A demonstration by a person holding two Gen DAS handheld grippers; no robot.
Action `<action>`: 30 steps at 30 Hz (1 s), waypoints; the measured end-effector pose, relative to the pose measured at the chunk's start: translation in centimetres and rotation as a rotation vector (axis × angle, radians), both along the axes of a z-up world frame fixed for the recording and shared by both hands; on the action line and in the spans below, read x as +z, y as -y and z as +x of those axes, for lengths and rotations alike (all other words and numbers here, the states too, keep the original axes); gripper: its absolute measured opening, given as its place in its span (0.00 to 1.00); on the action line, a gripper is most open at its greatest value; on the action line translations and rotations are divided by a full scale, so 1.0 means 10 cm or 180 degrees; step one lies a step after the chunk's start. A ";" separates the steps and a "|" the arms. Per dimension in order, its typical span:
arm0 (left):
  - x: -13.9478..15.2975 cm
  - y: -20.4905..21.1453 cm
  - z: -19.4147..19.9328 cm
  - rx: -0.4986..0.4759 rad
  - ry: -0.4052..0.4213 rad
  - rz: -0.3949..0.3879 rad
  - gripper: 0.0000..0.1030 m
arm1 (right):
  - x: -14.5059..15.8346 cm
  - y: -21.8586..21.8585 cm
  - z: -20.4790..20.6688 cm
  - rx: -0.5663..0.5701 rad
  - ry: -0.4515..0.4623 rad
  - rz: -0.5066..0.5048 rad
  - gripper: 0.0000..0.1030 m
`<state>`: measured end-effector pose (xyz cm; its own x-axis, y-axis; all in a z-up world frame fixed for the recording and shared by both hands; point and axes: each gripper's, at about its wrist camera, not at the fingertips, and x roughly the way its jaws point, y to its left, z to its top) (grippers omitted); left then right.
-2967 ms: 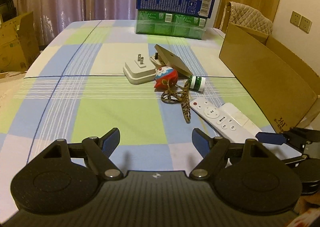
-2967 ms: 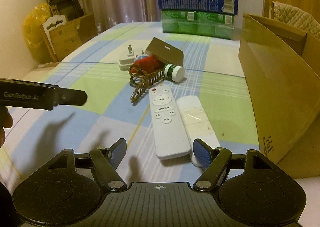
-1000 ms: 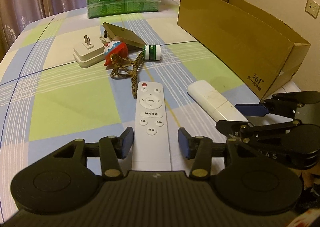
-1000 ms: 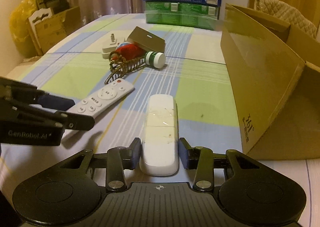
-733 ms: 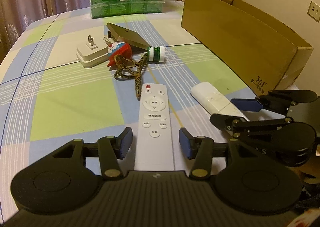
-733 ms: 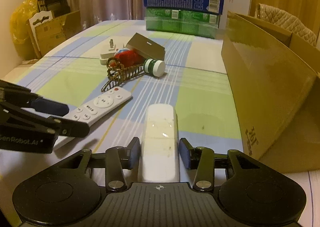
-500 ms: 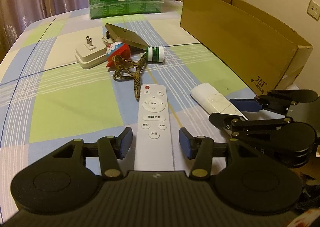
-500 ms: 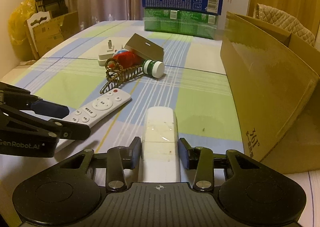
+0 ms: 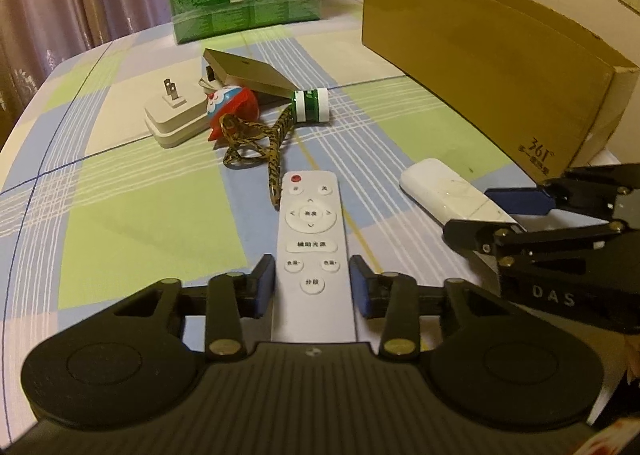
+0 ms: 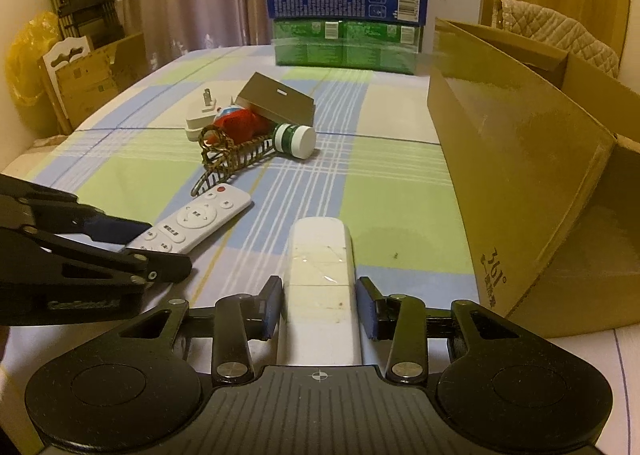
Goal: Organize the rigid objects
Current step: 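Lift both remotes and carry them over the cardboard box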
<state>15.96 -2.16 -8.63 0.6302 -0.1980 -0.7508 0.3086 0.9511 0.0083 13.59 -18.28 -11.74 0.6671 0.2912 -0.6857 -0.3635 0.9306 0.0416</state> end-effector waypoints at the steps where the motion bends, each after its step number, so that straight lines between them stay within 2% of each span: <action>1: 0.00 0.00 0.00 0.0023 -0.0002 -0.0016 0.33 | 0.01 0.00 0.00 -0.0001 0.0001 0.0010 0.36; 8: 0.07 -0.02 -0.03 0.0130 0.0015 -0.0118 0.32 | 0.09 0.04 -0.02 -0.0035 0.0092 0.0082 0.36; 18: 0.25 -0.01 -0.15 0.0175 0.0173 -0.0239 0.32 | 0.23 0.07 -0.10 -0.0034 0.0197 0.0144 0.36; 30: 0.60 0.01 -0.25 0.0291 0.0330 -0.0303 0.32 | 0.69 0.11 -0.21 -0.0058 0.0493 0.0252 0.36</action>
